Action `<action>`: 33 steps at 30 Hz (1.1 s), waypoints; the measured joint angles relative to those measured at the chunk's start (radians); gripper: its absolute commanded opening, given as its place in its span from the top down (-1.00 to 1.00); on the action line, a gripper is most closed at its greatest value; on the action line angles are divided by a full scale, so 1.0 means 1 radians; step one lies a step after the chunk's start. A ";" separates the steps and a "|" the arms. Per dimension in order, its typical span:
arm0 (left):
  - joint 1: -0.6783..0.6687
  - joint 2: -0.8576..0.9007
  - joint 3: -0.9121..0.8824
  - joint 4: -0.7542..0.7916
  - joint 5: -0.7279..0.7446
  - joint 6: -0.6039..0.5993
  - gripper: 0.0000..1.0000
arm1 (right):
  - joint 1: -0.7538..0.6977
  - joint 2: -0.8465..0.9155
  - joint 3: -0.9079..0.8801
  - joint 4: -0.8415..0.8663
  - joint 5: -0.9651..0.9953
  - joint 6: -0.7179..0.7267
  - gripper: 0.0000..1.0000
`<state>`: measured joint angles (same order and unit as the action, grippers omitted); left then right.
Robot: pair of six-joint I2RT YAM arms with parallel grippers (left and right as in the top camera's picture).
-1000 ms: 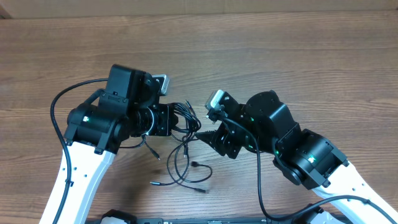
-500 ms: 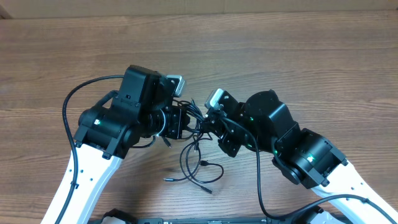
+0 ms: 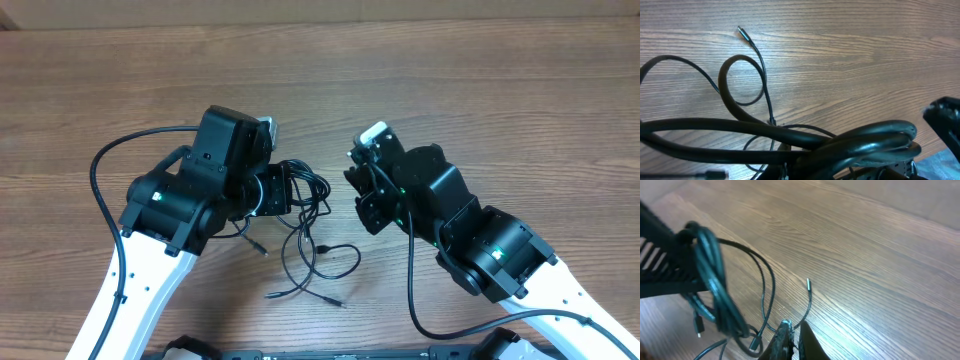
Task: Untangle cables
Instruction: 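Move the right gripper to the bundle held by the left gripper and grasp strands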
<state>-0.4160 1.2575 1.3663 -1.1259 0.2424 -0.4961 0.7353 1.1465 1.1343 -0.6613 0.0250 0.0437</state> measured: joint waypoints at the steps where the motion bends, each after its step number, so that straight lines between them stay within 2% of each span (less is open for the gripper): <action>1: 0.000 0.000 0.000 0.000 0.000 -0.001 0.92 | 0.000 0.000 0.000 -0.005 0.010 0.011 0.54; 3: 0.000 0.000 0.000 0.000 0.000 -0.007 0.92 | 0.000 0.000 0.000 -0.009 0.012 0.014 0.42; 5: 0.000 0.000 0.000 0.001 0.000 -0.013 0.92 | 0.000 0.000 0.000 -0.015 0.003 0.005 0.18; 11: 0.000 0.000 0.000 0.021 0.028 -0.030 0.92 | 0.000 0.000 0.000 -0.035 -0.094 -0.072 0.16; 33: 0.000 0.000 0.000 0.034 0.084 -0.026 0.92 | 0.000 0.037 0.000 -0.020 -0.108 -0.093 0.22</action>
<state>-0.4156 1.2575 1.3663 -1.0920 0.3260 -0.5217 0.7353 1.1831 1.1343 -0.6815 -0.0830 -0.0494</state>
